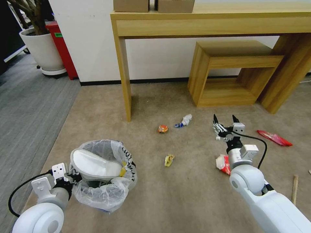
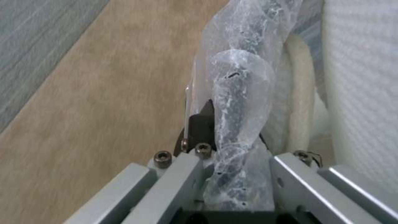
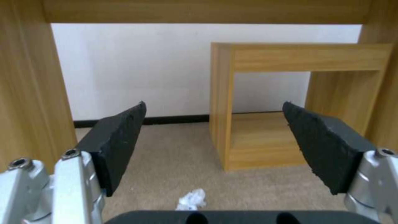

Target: Pick up the trash bin and place the garbage on the floor into it.

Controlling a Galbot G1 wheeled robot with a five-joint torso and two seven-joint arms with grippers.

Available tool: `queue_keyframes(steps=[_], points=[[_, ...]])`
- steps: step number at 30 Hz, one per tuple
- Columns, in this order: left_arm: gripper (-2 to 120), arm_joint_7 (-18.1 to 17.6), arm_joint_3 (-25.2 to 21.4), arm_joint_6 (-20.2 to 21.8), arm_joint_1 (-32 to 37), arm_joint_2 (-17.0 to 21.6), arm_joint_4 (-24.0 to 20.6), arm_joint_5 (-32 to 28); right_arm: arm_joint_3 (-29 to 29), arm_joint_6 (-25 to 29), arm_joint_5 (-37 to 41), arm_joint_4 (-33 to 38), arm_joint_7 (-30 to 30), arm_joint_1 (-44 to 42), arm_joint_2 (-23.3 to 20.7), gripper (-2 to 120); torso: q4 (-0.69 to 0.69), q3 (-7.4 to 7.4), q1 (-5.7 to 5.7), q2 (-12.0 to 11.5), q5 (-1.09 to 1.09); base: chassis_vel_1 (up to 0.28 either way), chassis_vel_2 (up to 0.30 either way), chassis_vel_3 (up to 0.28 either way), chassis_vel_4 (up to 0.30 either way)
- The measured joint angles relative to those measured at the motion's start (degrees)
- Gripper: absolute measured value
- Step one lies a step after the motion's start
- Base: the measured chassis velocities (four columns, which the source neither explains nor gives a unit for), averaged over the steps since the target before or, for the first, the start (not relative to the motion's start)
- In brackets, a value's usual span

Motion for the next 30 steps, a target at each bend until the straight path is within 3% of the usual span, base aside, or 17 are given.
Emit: queue_keyframes(steps=[8, 21, 30], points=[[1, 0.0, 0.0, 0.0, 0.4, -0.1, -0.2, 0.1, 0.0, 0.3, 0.5, 0.6, 0.0, -0.5, 0.0, 100, -0.01, 0.0, 0.0, 0.0, -0.05, -0.154, 0.135, 0.136, -0.133], [1, 0.1, 0.1, -0.1, 0.4, -0.6, -0.1, 0.6, 0.0, 0.6, 1.7, 0.4, 0.7, -0.4, -0.2, 100, 0.0, -0.02, -0.02, 0.0, -0.05, 0.015, -0.008, -0.009, 0.01], [1, 0.2, 0.2, -0.3, 0.2, -0.7, 0.6, 0.9, -1.4, -4.7, 8.6, 1.4, 4.3, 0.1, -1.1, 100, -0.01, -0.02, -0.02, 0.0, -0.05, 0.0, 0.0, 0.0, 0.0]])
